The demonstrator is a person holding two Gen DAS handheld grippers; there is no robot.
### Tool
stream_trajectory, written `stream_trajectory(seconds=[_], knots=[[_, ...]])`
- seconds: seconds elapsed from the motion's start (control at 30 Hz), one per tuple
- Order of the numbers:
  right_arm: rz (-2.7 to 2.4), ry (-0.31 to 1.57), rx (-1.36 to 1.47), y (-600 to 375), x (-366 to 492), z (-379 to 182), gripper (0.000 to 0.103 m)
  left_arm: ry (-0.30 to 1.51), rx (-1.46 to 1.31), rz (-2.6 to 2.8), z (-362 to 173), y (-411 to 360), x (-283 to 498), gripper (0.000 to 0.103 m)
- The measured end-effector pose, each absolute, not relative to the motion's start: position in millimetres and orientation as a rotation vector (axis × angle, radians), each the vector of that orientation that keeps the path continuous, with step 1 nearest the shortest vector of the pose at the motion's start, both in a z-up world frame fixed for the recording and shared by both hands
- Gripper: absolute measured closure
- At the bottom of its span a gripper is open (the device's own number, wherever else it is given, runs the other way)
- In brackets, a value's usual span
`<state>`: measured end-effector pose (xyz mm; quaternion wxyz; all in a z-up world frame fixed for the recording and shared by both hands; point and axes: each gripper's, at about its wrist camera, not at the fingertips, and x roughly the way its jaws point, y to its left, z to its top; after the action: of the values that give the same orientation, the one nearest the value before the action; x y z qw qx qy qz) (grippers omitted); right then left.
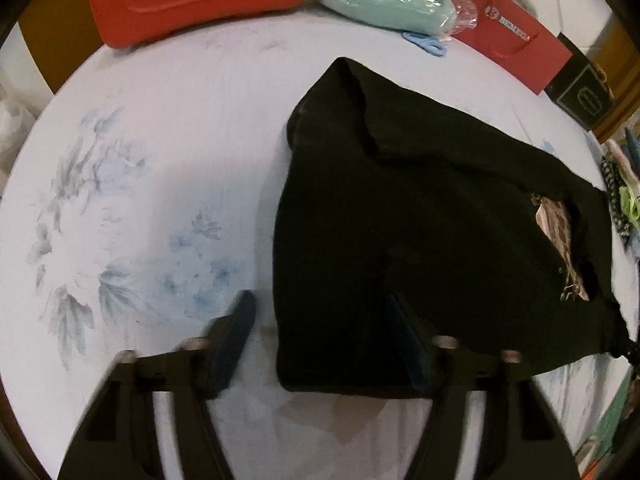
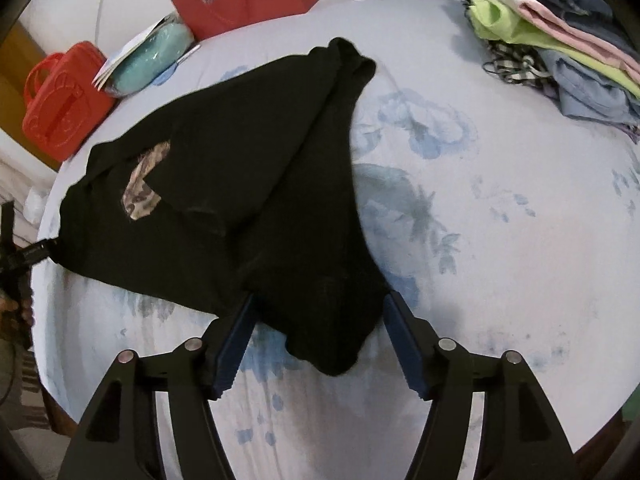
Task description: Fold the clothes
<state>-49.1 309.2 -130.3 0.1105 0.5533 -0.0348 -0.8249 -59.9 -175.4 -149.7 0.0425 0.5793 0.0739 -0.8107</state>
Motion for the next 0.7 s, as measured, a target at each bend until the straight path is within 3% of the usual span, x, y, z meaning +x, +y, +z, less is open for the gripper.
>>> stream_trajectory(seconds=[0.03,0.1,0.13,0.23,0.33,0.4,0.43,0.5,0.53,0.57,0.7], knots=[[-2.425,-0.089,1.622,307.0,-48.4,-129.7,0.052,0.224,1.77,-2.479,-149.8,-174.5,-59.8,0.095],[-2.427,-0.063,1.615,302.7,-46.9,-128.5,0.087,0.219,1.767,-2.478,-149.9,-172.8,-59.5,0.097],[-2.428,-0.05,1.612,300.6,-46.2,-127.9,0.089,0.23,1.754,-2.473,-144.6,-176.3,-56.9,0.097],[-2.429,-0.031,1.598,297.1,-42.9,-123.5,0.09,0.281,1.718,-2.473,-125.3,-192.4,-44.6,0.097],[-2.374,-0.102,1.68,314.7,-35.8,-122.6,0.09,0.214,1.756,-2.421,-134.9,-199.1,-40.5,0.097],[-2.337,-0.052,1.802,323.0,-35.0,-143.9,0.08,0.201,1.809,-2.379,-149.8,-202.3,-42.5,0.092],[-2.325,-0.069,1.828,327.8,-34.0,-149.4,0.069,0.201,1.804,-2.379,-149.2,-203.5,-42.2,0.089],[-2.355,-0.136,1.788,336.1,-29.5,-142.4,0.068,0.211,1.771,-2.408,-141.0,-207.1,-41.7,0.075],[-2.372,-0.158,1.759,338.9,-27.5,-137.3,0.068,0.223,1.734,-2.444,-131.6,-209.8,-41.7,0.053],[-2.39,-0.15,1.72,338.5,-26.7,-130.3,0.068,0.224,1.694,-2.473,-123.5,-212.5,-44.5,0.039],[-2.417,-0.107,1.674,336.4,-31.8,-120.7,0.068,0.202,1.594,-2.548,-105.6,-216.1,-69.2,0.039]])
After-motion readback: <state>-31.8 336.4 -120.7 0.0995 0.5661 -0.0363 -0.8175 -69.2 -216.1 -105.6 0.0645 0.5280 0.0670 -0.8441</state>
